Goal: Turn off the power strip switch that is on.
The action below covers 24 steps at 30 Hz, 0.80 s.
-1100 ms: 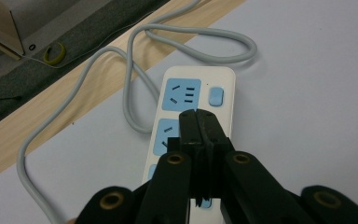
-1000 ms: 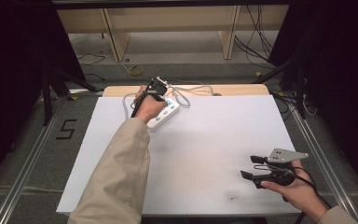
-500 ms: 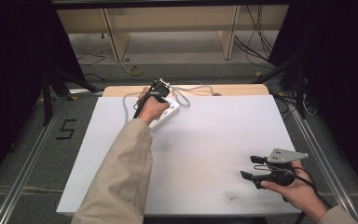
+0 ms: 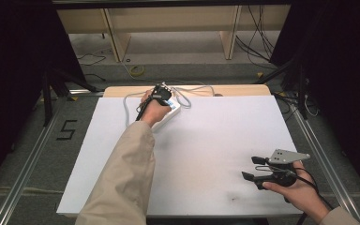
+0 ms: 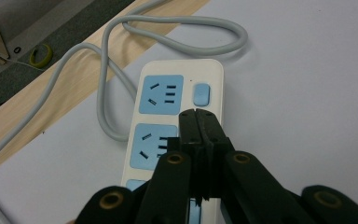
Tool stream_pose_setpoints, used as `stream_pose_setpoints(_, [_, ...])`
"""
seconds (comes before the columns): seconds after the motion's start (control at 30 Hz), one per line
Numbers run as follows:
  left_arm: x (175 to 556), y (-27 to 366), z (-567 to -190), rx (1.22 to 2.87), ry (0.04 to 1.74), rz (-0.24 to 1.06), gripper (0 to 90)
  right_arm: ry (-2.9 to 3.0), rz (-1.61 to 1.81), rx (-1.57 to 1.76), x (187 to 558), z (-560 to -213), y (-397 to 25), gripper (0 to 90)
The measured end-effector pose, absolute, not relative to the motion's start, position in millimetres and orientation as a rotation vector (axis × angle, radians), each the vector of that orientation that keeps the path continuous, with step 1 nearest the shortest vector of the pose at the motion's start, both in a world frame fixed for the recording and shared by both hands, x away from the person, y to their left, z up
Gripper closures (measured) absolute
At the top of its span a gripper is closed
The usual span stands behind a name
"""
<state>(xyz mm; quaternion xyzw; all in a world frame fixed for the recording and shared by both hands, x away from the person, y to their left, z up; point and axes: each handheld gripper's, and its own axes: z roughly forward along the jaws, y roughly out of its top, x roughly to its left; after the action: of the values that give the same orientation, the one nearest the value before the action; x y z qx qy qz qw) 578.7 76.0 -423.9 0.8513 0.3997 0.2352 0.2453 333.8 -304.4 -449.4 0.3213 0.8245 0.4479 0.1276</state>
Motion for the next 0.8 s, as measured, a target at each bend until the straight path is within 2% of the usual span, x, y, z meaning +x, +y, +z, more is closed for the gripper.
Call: stream_pose_setpoints(0.8, [584, 79, -445, 2.336, 1.122, 0.621, 89.8, 2.400, 1.301, 0.933, 333, -449, -304, 27.8])
